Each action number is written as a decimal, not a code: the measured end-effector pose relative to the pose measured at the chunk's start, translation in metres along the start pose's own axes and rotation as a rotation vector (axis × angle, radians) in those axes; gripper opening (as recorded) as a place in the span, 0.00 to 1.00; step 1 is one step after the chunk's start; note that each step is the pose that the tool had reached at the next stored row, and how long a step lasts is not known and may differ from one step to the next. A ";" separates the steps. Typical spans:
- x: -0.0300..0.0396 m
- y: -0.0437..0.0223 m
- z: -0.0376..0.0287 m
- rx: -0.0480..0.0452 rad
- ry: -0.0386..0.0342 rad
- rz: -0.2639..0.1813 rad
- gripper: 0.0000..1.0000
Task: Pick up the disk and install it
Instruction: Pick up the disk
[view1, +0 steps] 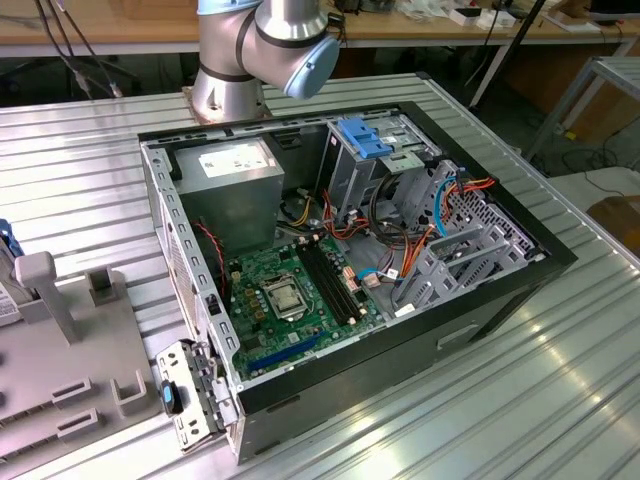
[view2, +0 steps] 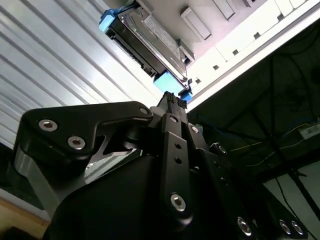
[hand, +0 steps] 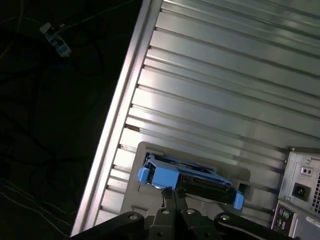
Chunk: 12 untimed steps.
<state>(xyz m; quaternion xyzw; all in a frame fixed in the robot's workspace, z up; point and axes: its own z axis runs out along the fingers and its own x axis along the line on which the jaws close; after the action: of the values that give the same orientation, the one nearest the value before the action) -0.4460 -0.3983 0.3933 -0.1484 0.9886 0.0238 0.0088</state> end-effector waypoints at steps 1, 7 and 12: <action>0.0000 0.0000 0.0000 -0.0004 0.0009 -0.020 0.11; 0.0000 0.0000 0.0000 -0.0032 0.0059 -0.134 0.11; 0.0000 0.0000 0.0000 -0.0058 0.0106 -0.239 0.11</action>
<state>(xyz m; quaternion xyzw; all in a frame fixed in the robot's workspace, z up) -0.4460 -0.3983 0.3933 -0.2653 0.9638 0.0246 0.0059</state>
